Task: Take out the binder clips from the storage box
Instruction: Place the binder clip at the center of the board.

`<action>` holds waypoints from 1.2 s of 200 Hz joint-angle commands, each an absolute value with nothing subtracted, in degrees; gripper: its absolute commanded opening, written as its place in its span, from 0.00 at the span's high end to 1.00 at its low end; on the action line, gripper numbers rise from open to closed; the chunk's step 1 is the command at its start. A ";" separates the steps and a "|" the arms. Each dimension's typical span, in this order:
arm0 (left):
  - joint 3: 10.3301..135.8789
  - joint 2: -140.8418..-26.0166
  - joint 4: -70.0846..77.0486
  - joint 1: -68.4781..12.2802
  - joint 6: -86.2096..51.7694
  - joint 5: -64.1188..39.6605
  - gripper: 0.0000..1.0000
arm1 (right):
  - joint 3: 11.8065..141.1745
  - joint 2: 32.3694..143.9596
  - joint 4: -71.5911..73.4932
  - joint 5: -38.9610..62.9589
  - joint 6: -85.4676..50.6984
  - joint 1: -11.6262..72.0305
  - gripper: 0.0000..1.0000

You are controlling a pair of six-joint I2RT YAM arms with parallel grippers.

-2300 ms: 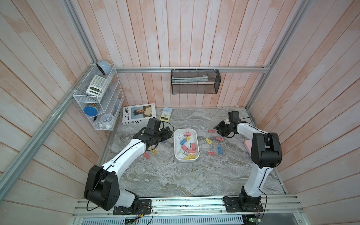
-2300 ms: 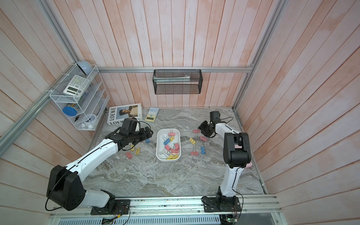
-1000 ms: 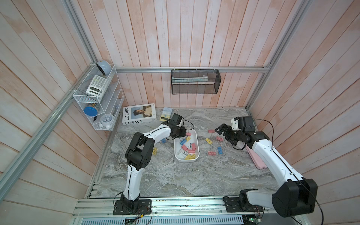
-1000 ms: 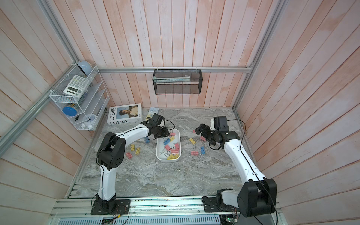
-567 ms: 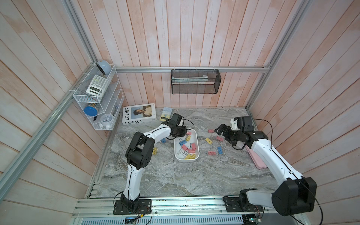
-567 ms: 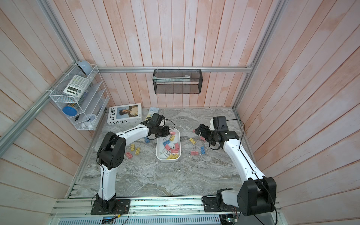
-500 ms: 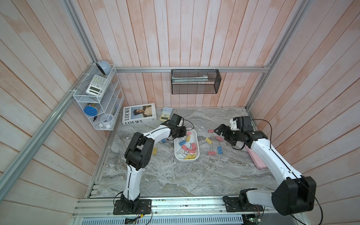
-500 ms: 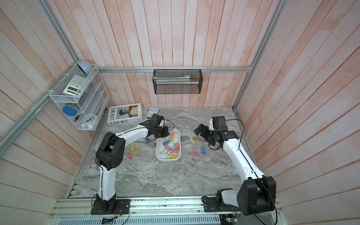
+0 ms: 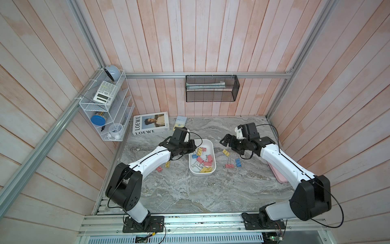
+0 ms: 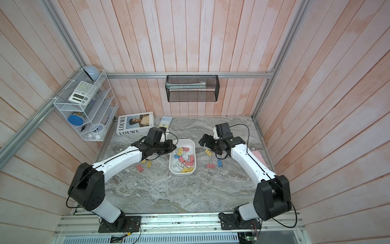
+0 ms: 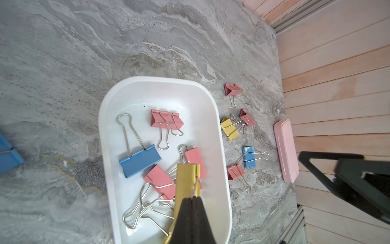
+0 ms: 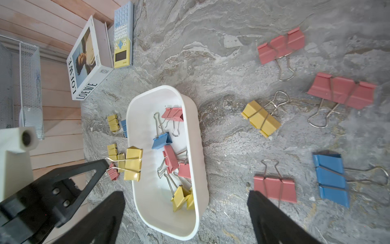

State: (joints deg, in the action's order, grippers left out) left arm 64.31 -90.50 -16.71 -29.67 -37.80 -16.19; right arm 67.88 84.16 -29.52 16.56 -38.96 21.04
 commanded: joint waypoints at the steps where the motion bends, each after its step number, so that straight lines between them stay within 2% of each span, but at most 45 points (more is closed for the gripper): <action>1: 59.96 -84.64 -17.75 -29.06 -39.34 -12.72 1.00 | 71.45 87.47 -28.23 15.16 -38.50 23.84 0.02; 75: 40.13 -65.69 -20.92 -21.62 -44.29 -5.92 1.00 | 82.81 101.25 -32.83 13.99 -38.10 29.93 0.02; 123: 30.79 -60.26 -19.33 -19.26 -47.24 -2.24 1.00 | 84.30 106.71 -29.84 18.51 -42.47 30.54 0.02; 169: 27.15 -58.70 -19.78 -18.81 -47.81 -0.31 1.00 | 83.45 109.76 -23.87 20.86 -49.63 31.36 0.26; 181: 26.83 -58.32 -20.04 -18.81 -47.66 0.04 1.00 | 83.56 110.81 -22.45 21.61 -51.36 31.66 0.36; 188: 26.89 -58.29 -20.48 -18.83 -47.47 0.24 1.00 | 83.59 111.43 -21.43 22.04 -52.39 31.96 0.38; 203: 27.33 -58.12 -21.30 -18.80 -46.98 0.41 0.92 | 83.93 112.89 -20.69 22.20 -54.44 32.37 0.45; 222: 27.92 -57.90 -22.38 -18.79 -46.84 0.60 0.67 | 83.47 114.20 -19.26 22.52 -57.09 32.60 0.51; 240: 28.75 -56.94 -23.25 -18.80 -46.85 0.11 0.59 | 82.24 114.43 -17.94 21.80 -59.36 32.61 0.52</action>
State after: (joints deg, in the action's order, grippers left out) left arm 27.57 -58.63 -21.37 -19.11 -47.40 -0.73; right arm 83.24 113.69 -20.71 21.52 -54.54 32.38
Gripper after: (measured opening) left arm 0.373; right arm 0.484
